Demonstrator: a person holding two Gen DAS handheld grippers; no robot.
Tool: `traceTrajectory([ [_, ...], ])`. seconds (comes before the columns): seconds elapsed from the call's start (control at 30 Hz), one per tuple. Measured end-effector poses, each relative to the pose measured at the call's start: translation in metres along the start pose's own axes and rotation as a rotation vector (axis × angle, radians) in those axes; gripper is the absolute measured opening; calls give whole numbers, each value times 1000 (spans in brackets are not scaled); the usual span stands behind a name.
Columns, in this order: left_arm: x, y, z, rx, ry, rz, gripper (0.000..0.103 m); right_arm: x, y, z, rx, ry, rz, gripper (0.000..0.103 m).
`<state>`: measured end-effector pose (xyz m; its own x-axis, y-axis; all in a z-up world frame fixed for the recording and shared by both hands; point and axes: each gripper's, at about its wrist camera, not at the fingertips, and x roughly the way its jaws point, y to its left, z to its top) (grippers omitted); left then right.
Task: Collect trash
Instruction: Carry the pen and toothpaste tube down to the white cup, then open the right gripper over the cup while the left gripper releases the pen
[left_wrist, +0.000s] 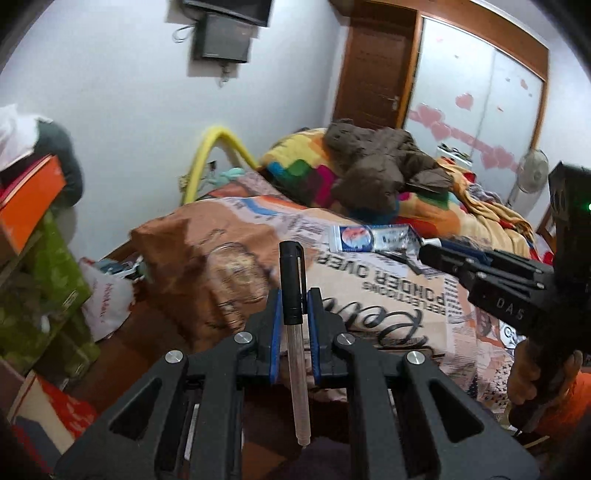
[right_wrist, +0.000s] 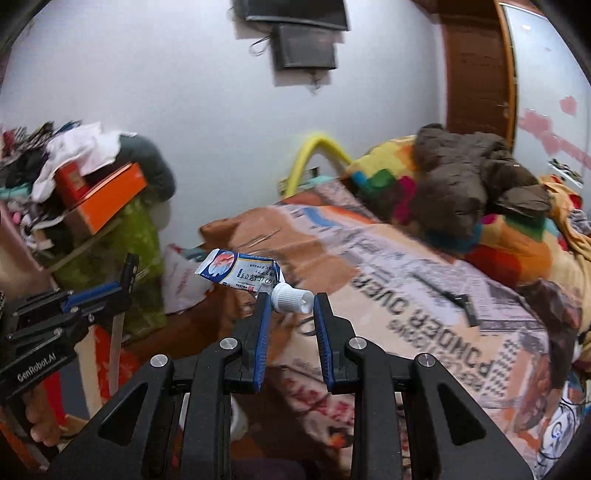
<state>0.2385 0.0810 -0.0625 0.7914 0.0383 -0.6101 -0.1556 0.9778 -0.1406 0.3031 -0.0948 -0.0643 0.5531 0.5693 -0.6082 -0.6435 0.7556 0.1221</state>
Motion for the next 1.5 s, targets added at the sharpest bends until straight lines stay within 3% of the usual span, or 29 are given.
traceTrajectory([
  [0.4,-24,104,-47,-154,45,107,12,54,96,-28,-119,140,128,21],
  [0.63,1,159,-95,-272,129,156,12,91,134,-55,-177,253,164,21],
  [0.97,43,216,-187,-464,283,206,12,148,158,-99,-199,433,190,21],
  [1.13,66,235,-226,-575,363,172,12,176,162,-127,-193,536,196,21],
  [1.3,90,238,-252,-607,446,171,12,203,163,-146,-178,620,206,21],
  [1.37,97,239,-256,-611,461,171,12,209,165,-147,-166,640,258,22],
  [1.4,101,240,-257,-612,469,170,12,211,166,-146,-162,650,281,23],
  [1.47,105,240,-257,-607,474,170,12,216,170,-148,-179,675,285,37],
  [1.5,108,240,-256,-603,475,168,12,217,171,-149,-189,679,280,51],
])
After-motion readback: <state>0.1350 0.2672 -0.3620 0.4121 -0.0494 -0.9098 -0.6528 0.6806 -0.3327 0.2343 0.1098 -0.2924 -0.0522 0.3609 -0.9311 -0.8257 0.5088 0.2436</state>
